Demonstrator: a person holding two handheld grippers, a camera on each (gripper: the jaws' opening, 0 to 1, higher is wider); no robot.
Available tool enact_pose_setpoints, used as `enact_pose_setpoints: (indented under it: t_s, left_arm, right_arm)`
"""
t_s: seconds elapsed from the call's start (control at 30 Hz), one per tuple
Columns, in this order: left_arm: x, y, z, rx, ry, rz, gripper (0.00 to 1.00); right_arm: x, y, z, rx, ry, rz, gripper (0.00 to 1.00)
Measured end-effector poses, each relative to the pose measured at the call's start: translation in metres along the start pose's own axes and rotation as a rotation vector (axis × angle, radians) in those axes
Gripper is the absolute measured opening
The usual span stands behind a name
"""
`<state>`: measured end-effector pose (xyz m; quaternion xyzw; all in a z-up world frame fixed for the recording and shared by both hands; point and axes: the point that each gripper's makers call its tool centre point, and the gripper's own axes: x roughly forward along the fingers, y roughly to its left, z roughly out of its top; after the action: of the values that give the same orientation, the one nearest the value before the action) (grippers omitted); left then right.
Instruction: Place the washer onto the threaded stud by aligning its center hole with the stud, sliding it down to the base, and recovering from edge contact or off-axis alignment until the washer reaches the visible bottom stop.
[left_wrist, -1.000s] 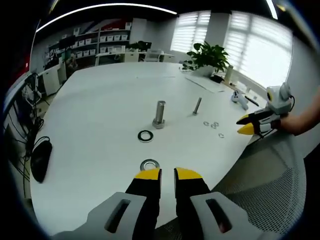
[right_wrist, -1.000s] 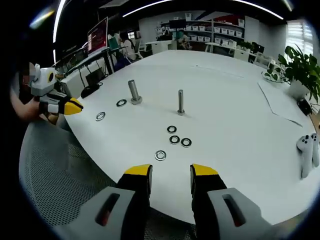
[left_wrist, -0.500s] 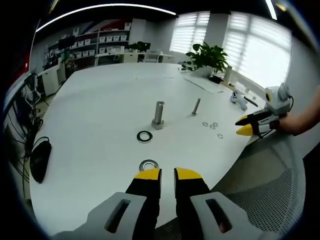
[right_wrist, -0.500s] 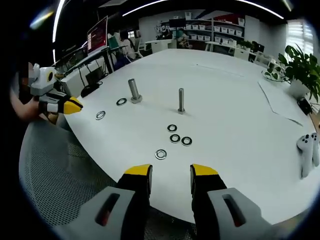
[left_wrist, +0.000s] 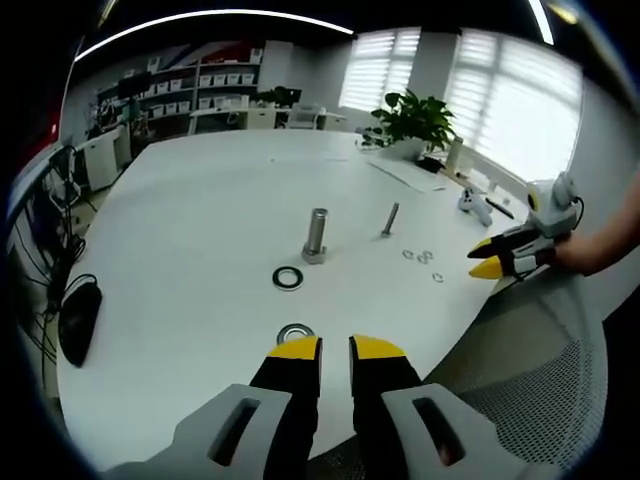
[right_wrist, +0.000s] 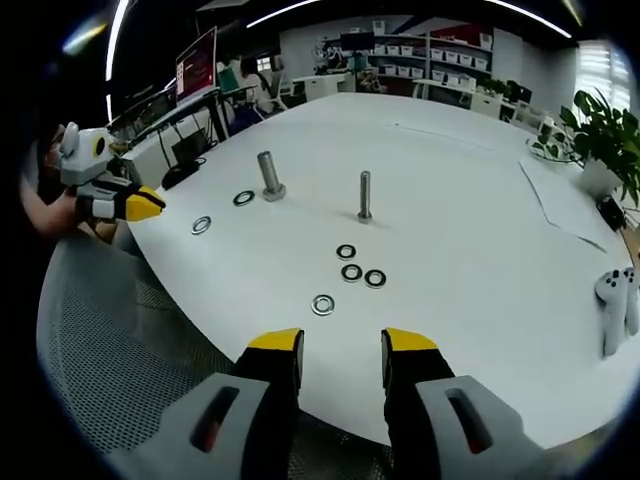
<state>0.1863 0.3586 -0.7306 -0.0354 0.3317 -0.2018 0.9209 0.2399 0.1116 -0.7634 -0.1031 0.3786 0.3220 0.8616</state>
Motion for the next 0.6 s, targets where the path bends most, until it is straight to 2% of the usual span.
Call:
enact_pose_setpoints:
  t_s: [0.6]
  left_arm:
    - [-0.0015,0.0002,0.0035,-0.009,-0.022,-0.003,0.09]
  right_arm:
    - [0.0013,0.002,-0.0035,-0.003,0.019,0.004,0.34]
